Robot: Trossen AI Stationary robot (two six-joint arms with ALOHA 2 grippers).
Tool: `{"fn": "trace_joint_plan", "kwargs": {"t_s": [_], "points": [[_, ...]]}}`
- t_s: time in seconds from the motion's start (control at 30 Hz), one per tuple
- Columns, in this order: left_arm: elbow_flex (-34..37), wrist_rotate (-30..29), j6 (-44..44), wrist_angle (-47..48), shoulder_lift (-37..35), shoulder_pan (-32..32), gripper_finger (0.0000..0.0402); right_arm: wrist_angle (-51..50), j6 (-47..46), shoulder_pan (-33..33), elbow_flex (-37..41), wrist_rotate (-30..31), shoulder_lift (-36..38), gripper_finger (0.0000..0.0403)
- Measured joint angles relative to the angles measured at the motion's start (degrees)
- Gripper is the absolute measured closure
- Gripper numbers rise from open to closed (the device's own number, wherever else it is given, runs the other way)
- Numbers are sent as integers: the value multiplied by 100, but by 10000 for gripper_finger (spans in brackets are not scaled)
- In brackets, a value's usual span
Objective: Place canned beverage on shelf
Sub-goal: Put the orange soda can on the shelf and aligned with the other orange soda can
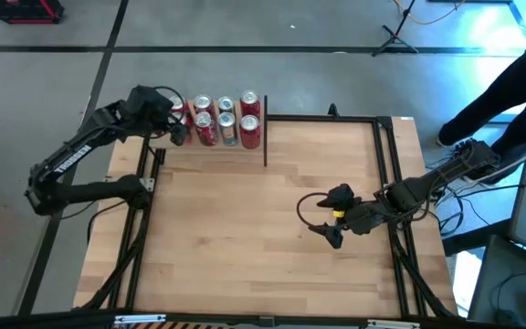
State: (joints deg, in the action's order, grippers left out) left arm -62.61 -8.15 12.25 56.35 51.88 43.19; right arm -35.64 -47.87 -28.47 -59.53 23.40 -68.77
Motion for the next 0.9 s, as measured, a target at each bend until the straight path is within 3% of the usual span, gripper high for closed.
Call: {"fn": "trace_joint_plan", "kwargs": {"t_s": [0.33, 0.63, 0.9], "points": [[-2, 574, -42, -54, 207, 598, 139, -2, 6, 0, 0, 0, 0, 11], [-10, 682, -87, -61, 360, 593, 66, -17, 5, 0, 0, 0, 0, 11], [-114, 679, -87, -58, 120, 593, 55, -15, -3, 0, 0, -2, 0, 11]]}}
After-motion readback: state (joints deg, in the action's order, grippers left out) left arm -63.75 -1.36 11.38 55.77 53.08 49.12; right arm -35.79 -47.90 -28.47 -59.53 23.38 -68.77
